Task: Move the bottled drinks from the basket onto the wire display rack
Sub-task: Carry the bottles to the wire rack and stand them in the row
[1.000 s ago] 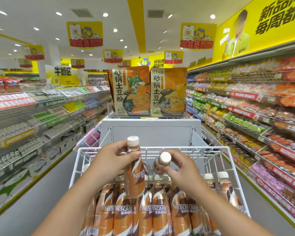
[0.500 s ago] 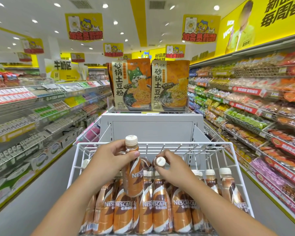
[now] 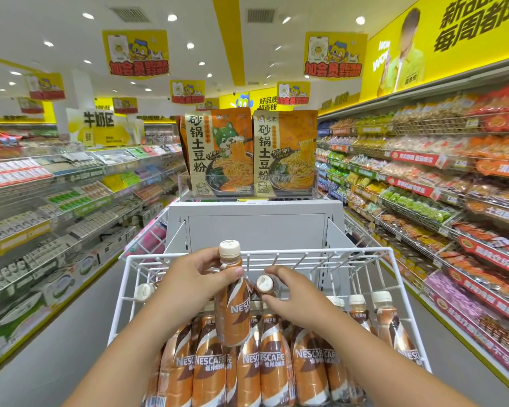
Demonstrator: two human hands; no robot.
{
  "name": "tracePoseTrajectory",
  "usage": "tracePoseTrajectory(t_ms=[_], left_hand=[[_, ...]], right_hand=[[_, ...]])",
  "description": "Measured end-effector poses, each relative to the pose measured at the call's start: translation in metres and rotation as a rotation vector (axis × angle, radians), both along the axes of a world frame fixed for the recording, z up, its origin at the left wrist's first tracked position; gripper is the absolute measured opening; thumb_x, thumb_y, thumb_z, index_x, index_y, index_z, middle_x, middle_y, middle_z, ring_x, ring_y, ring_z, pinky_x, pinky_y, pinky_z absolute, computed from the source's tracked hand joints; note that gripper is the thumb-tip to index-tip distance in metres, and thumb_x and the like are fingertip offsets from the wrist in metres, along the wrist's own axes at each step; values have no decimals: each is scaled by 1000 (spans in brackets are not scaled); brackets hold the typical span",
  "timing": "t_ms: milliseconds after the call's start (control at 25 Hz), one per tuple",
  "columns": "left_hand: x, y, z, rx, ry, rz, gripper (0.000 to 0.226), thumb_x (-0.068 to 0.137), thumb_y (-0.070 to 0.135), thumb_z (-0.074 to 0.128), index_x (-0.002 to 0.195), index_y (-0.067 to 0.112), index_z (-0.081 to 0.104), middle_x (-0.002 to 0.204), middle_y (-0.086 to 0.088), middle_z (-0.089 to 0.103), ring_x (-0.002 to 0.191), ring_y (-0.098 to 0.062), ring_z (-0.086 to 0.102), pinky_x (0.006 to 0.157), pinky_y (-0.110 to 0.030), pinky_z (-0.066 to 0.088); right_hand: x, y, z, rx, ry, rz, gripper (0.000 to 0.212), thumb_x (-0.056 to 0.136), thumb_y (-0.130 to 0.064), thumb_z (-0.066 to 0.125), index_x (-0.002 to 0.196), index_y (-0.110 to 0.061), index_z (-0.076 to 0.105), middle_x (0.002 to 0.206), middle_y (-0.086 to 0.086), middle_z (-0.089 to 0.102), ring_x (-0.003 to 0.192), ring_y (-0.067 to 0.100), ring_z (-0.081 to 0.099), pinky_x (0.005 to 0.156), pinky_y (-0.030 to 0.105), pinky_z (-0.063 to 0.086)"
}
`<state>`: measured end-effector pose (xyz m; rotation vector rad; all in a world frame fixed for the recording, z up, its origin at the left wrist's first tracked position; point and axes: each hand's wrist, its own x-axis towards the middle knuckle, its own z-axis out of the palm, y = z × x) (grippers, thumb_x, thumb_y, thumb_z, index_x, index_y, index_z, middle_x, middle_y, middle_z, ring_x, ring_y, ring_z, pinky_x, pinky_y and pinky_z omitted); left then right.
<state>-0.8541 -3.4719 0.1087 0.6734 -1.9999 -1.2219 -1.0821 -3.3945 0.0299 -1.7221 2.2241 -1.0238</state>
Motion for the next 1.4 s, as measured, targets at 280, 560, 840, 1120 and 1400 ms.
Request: tracePoseTrajectory(t_ms=[280, 560, 840, 1120, 1400], left_hand=[[-12, 6, 0, 10, -6, -43, 22, 86, 30, 81, 108, 34, 76, 102, 12, 79, 95, -10, 75, 93, -38, 58], [-29, 19, 4, -48, 43, 3, 22, 84, 31, 82, 105, 35, 76, 94, 16, 78, 88, -1, 73, 73, -18, 50], [-34, 29, 2, -78, 58, -88, 25, 86, 25, 81, 108, 36, 74, 97, 14, 79, 92, 0, 72, 79, -20, 50], [1, -1, -42, -617, -349, 198, 57, 90, 75, 47, 140, 49, 53, 142, 30, 50, 134, 3, 44, 109, -29, 40], [-6, -12, -92, -893, -584, 269, 79, 91, 81, 25, 160, 42, 21, 171, 9, 3, 158, -17, -6, 128, -44, 5]], right_hand=[[10, 34, 22, -168, -249, 77, 48, 93, -37, 73, 138, -30, 57, 133, -18, 65, 125, -2, 59, 112, 33, 47], [31, 50, 56, -128, -412, 193, 65, 67, -50, 86, 127, -34, 66, 118, -12, 73, 112, 5, 69, 103, 39, 55], [39, 50, 59, -133, -254, 92, 39, 72, -37, 88, 108, -36, 72, 96, -11, 76, 89, 5, 70, 92, 41, 58], [14, 67, 69, -237, -264, 26, 42, 78, -27, 87, 111, -37, 65, 103, -15, 75, 97, 3, 70, 97, 38, 56], [-4, 76, 58, -276, -187, 55, 43, 81, -23, 83, 113, -39, 59, 109, -19, 71, 109, 1, 66, 105, 42, 50]])
